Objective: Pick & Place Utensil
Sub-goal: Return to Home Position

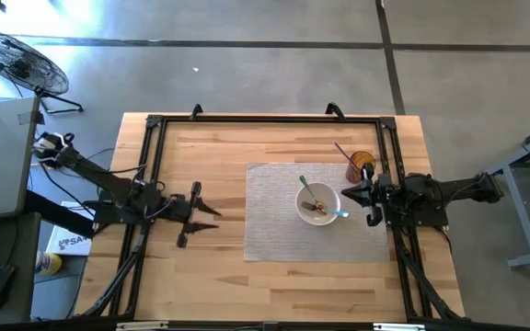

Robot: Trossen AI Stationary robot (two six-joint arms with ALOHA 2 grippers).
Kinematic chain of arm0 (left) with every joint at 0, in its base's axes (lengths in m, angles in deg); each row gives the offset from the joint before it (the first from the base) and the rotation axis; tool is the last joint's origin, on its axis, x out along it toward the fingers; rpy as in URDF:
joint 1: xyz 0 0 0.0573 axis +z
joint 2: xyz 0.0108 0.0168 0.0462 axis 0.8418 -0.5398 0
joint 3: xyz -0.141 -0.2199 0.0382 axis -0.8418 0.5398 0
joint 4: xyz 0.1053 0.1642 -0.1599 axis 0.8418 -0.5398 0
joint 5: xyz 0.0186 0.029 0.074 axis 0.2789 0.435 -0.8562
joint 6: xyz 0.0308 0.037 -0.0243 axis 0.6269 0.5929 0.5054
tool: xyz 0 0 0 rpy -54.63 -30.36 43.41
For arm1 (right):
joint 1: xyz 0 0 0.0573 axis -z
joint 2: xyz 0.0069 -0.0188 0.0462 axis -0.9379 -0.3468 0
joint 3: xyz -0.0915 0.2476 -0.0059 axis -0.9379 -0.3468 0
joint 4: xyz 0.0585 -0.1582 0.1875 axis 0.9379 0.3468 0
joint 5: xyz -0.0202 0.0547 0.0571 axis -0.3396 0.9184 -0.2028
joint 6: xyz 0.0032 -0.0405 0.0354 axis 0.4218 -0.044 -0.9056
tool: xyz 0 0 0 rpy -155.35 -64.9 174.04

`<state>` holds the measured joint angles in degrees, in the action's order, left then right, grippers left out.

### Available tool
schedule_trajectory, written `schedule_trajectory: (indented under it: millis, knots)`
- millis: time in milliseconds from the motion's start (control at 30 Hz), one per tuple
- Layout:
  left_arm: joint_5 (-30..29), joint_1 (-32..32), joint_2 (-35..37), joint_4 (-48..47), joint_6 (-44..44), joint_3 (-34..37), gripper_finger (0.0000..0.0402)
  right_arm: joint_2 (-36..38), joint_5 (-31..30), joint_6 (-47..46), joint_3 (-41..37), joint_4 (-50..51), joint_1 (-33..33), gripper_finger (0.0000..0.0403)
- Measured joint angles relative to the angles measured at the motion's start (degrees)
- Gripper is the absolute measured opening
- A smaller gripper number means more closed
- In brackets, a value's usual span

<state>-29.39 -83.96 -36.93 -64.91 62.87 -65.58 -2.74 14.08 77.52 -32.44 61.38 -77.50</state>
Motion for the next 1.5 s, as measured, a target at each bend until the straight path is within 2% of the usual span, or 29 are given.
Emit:
schedule_trajectory:
  millis: [100, 267, 400, 467, 567, 767, 900, 1000, 1100, 1167, 1333, 1500]
  knots:
    - [3.53, 6.54, 0.0, -1.72, -0.45, 0.0, 0.0131, -0.01, -0.3, 0.0, 0.0, 0.25, 0.0, 0.0001]
    - [4.68, 16.01, 1.14, -3.25, -0.34, -0.05, 0.0092, -0.01, -0.3, 0.02, 0.0, 0.21, 0.0, 0.0006]
    - [12.88, 21.95, 2.4, -3.2, 0.18, -0.07, 0.0062, -0.02, -0.31, 0.02, 0.0, 0.23, 0.0, 0.0008]
    - [16.0, 24.26, 4.22, -4.55, 0.0, -0.07, 0.0048, -0.02, -0.32, 0.02, 0.0, 0.24, 0.0, 0.0007]
    - [15.98, 26.6, 9.51, -10.39, 0.24, -0.07, 0.0028, -0.02, -0.3, 0.02, 0.0, 0.23, 0.0, 0.0005]
    - [13.17, 27.7, 23.21, -24.36, -1.24, 0.07, 0.0002, -0.02, -0.3, 0.02, 0.0, 0.23, 0.0, 0.0008]
    - [12.87, 27.64, 32.13, -22.51, -3.56, 4.77, 0.0001, -0.03, -0.32, 0.02, -0.02, 0.23, 0.0, 0.0008]
    - [12.72, 27.64, 38.73, -19.88, -4.22, 11.72, 0.0001, -0.04, -0.32, 0.02, -0.03, 0.24, 0.0, 0.0005]
    - [17.41, 27.67, 44.76, -16.29, -4.23, 19.4, 0.0001, -0.04, -0.32, 0.03, -0.03, 0.24, 0.0, 0.0005]
    - [19.63, 27.71, 44.94, -18.18, -4.29, 19.1, 0.0001, -0.04, -0.3, 0.04, -0.03, 0.25, 0.0, 0.0007]
    - [17.25, 27.74, 44.47, -18.22, -5.34, 19.21, 0.0001, -0.04, -0.25, 0.04, -0.03, 0.46, -0.02, 0.0009]
    - [16.55, 27.73, 44.92, -16.3, -2.4, 19.26, 0.0001, -0.07, -0.3, 0.04, -0.03, 0.78, -0.02, 0.0005]
